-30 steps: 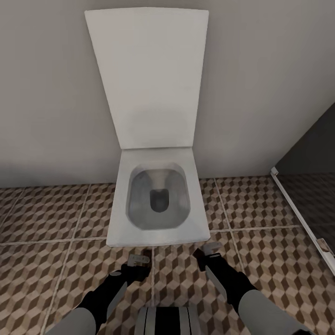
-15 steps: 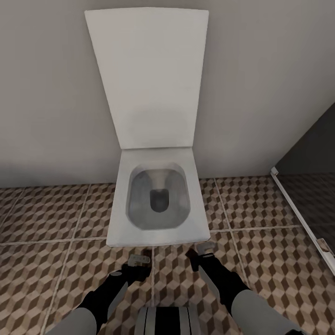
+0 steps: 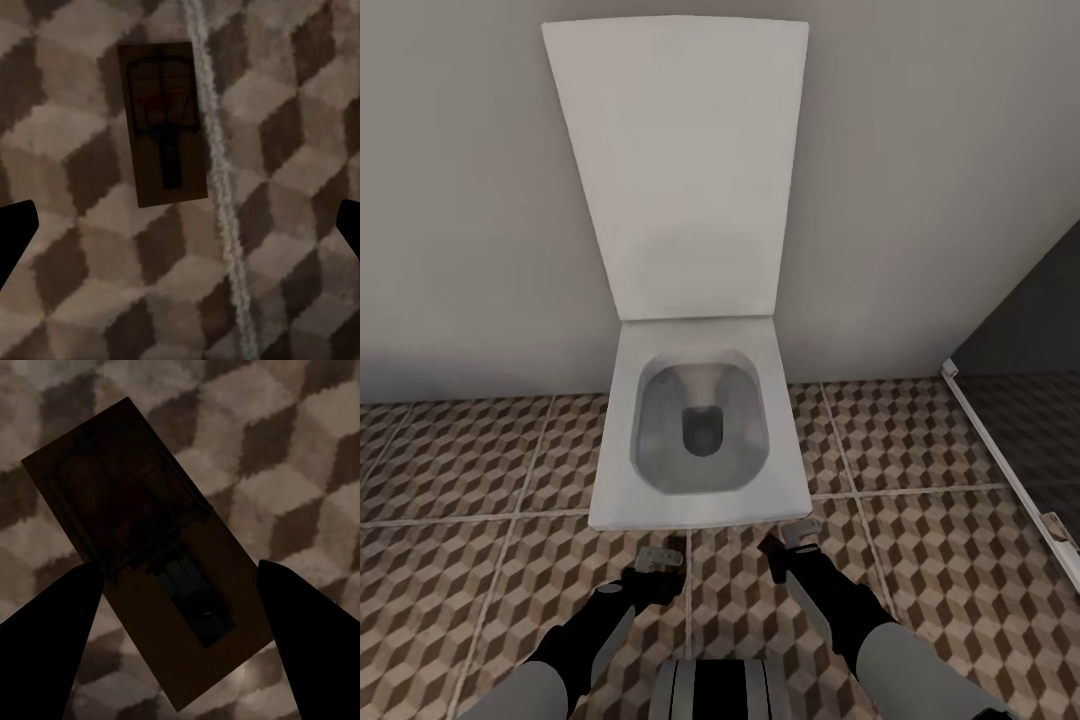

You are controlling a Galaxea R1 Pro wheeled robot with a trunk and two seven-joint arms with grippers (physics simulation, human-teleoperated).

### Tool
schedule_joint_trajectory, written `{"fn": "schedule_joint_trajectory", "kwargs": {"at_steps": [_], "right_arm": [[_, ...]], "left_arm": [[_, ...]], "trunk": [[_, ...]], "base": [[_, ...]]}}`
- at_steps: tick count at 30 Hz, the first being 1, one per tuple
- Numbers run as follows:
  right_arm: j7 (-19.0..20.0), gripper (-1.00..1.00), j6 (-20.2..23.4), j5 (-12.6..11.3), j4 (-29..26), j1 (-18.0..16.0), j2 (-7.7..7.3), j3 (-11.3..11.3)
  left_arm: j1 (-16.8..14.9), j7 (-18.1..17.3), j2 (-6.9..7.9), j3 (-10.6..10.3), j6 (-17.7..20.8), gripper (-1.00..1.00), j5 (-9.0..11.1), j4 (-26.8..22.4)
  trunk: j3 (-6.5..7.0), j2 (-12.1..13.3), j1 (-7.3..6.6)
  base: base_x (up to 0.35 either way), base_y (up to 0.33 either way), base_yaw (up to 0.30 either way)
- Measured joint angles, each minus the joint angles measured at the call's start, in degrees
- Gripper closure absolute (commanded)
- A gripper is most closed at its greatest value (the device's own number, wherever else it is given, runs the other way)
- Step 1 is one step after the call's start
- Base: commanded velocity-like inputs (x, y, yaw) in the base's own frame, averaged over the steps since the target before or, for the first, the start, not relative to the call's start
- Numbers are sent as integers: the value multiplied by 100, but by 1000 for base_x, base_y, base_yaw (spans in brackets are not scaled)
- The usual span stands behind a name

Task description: Take the four mousetraps from the cabinet in the bathroom and place them on the bathroom floor. Make sure all four end up on the same floor surface, and ensure that at least two of them are either under or directly next to the same bathroom sink.

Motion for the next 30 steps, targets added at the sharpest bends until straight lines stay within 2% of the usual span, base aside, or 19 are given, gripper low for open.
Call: {"fn": "schedule_joint_trajectory", "kwargs": {"at_steps": [3, 4, 25, 30], "right_arm": [[0, 100, -1, 0, 0, 0, 0, 0], [-2, -100, -2, 0, 0, 0, 2, 0], [-9, -100, -8, 0, 0, 0, 9, 0], [-4, -100, -8, 0, 0, 0, 8, 0]], "left_arm": [[0, 0, 0, -1, 0, -100, 0, 0], [0, 0, 0, -3, 1, -100, 1, 0], [0, 0, 0, -5, -2, -100, 2, 1], [0, 0, 0, -8, -1, -100, 1, 1]], "trunk": [[0, 0, 0], [0, 0, 0], [0, 0, 0], [0, 0, 2]], "base": [[0, 0, 0], [0, 0, 0], [0, 0, 0], [-104, 0, 0]]}}
